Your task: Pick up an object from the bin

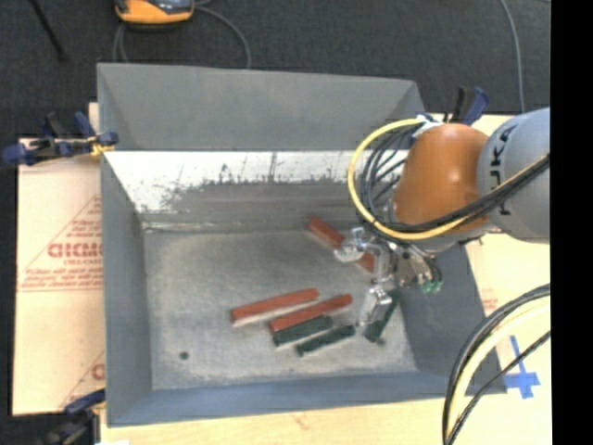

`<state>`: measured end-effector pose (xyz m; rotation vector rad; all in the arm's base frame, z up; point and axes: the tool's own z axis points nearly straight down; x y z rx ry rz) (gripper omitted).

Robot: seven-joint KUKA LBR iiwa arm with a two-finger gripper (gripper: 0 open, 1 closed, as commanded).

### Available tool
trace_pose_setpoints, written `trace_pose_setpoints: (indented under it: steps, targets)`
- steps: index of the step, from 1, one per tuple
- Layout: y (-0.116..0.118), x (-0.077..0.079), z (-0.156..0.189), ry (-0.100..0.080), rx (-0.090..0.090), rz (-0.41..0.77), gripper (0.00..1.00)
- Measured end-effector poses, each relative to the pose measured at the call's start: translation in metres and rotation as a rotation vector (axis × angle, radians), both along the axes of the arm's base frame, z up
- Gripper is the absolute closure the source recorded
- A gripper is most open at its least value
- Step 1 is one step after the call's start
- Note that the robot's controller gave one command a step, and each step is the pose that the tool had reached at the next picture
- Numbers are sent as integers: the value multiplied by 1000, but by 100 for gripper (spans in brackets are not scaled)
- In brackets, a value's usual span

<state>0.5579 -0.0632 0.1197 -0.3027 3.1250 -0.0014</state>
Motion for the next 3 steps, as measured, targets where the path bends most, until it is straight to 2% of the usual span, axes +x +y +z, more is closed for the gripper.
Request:
trace_pose_setpoints:
  steps: [1, 2, 3]
  targets:
    - [43, 9, -42, -16, -2, 332, 100]
    - [43, 9, -42, -16, -2, 333, 100]
    - [62, 11, 103, -6, -1, 383, 100]
